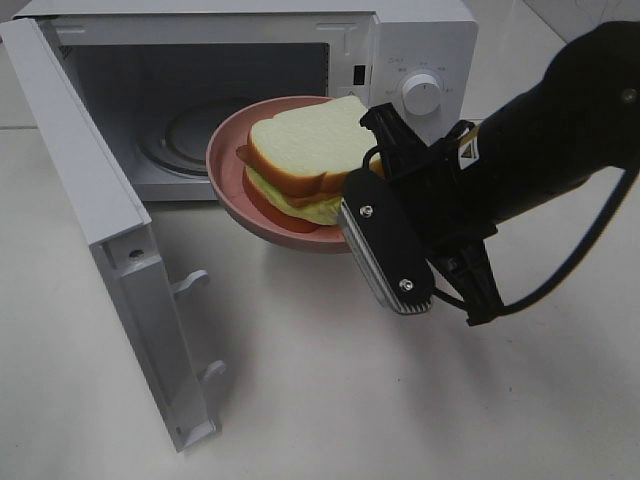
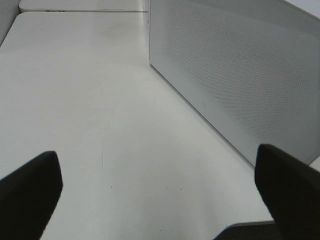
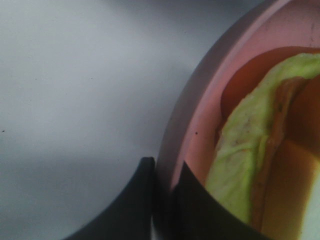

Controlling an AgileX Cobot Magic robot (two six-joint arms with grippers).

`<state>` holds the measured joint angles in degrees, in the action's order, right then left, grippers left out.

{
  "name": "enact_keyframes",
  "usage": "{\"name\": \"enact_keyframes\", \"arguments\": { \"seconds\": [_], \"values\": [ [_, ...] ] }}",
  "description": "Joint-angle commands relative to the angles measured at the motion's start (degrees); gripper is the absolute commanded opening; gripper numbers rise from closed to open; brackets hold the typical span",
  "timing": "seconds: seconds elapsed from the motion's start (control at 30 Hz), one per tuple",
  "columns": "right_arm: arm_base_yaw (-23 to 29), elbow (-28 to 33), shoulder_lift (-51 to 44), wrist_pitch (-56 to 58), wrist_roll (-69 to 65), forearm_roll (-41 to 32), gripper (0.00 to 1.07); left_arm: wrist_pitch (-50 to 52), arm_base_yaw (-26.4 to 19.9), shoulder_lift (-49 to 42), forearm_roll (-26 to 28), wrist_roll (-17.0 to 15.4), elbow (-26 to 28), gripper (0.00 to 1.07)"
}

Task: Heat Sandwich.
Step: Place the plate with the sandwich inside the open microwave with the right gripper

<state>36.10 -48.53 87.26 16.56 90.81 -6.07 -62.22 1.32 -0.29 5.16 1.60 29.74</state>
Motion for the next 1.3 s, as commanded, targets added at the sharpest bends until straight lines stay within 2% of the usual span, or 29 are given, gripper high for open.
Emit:
{"name": "enact_keyframes", "arguments": {
  "seconds": [0.03, 0.5, 0.83, 1.3],
  "values": [
    [-0.4, 1.4, -2.4, -1.9, -0.5, -0.2, 0.00, 0.7, -0.2, -0.2, 0.2, -0.2, -0.2, 0.98],
    [-0.4, 12.9, -15.4, -1.7, -2.7, 1.4, 0.00, 0.7, -0.2, -0.2, 0.2, -0.2, -0.2, 0.98],
    [-0.4, 17.0, -23.6, 2.8, -6.5, 4.8, 0.00, 0.7, -0.2, -0.2, 0.2, -0.2, -0.2, 0.98],
    [-0.4, 20.9, -33.9, 10.4, -25.2, 19.6, 0.01, 0.7, -0.2, -0.2, 0.2, -0.2, -0.2, 0.98]
  ]
}}
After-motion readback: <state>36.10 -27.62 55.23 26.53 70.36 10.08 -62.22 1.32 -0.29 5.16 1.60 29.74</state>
